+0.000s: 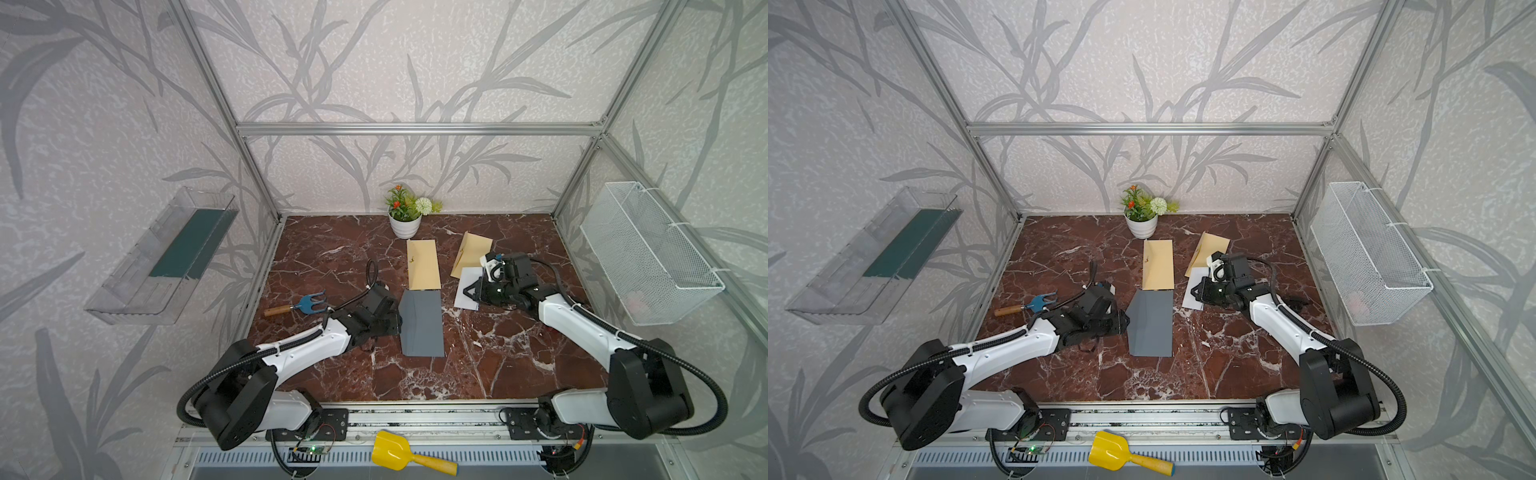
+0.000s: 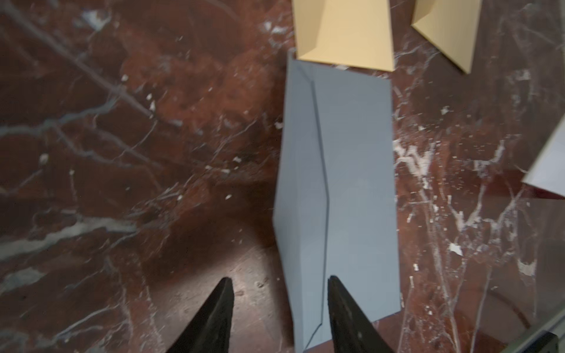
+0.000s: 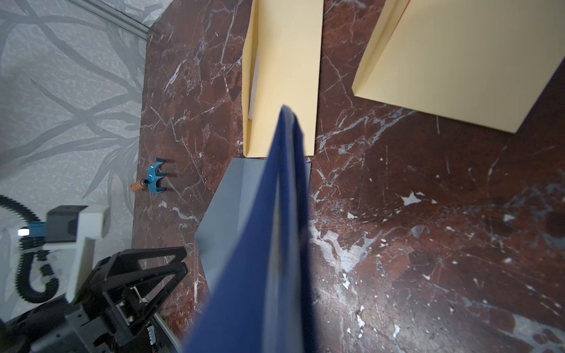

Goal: Fold the letter paper in half and place it into the envelope
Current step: Pick up the envelope from the center of the board.

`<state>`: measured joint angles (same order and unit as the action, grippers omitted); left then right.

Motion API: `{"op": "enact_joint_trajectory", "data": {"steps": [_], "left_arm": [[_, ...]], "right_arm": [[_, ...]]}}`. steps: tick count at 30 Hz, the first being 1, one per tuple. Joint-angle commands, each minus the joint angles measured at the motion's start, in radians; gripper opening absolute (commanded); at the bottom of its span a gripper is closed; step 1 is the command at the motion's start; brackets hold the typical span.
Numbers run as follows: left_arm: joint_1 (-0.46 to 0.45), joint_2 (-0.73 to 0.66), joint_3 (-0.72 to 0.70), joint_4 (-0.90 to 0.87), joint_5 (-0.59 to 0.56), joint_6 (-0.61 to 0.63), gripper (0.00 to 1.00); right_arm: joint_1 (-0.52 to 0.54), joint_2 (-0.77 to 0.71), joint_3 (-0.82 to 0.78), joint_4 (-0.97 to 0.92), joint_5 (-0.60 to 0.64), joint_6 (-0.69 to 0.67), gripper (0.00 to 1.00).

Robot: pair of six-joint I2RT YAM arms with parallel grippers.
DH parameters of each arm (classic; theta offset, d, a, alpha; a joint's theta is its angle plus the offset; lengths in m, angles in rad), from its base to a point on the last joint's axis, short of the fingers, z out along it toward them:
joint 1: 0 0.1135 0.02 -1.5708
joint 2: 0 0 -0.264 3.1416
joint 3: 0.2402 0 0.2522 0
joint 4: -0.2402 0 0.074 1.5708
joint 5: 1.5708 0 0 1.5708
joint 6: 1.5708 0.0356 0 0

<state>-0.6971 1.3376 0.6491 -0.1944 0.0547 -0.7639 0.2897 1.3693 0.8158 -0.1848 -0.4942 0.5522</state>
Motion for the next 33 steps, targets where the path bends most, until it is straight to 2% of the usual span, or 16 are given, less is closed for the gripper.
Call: {"op": "enact_joint_trajectory", "data": {"steps": [1, 5, 11, 19, 29, 31, 33], "left_arm": [[0.002, 0.026, -0.011, 0.022, -0.005, -0.067, 0.47], [0.003, 0.058, -0.040, 0.115, 0.050, -0.091, 0.46], [0.003, 0.079, -0.028, 0.141, 0.086, -0.092, 0.46], [-0.005, 0.135, -0.064, 0.187, 0.180, -0.142, 0.32], [-0.019, 0.167, -0.058, 0.191, 0.205, -0.143, 0.31], [-0.021, 0.187, -0.050, 0.202, 0.224, -0.143, 0.27], [-0.022, 0.197, -0.044, 0.204, 0.242, -0.137, 0.16]], "right_arm": [[0.002, 0.010, 0.002, 0.015, -0.012, -0.001, 0.01], [0.002, 0.011, 0.000, 0.015, -0.014, -0.001, 0.01], [0.002, 0.013, -0.004, 0.017, -0.012, -0.003, 0.01], [0.002, 0.024, -0.006, 0.029, -0.018, 0.000, 0.01], [0.002, 0.038, -0.018, 0.053, -0.026, 0.009, 0.01], [0.002, 0.038, -0.018, 0.050, -0.026, 0.008, 0.01], [0.002, 0.036, -0.018, 0.048, -0.024, 0.006, 0.01]]}}
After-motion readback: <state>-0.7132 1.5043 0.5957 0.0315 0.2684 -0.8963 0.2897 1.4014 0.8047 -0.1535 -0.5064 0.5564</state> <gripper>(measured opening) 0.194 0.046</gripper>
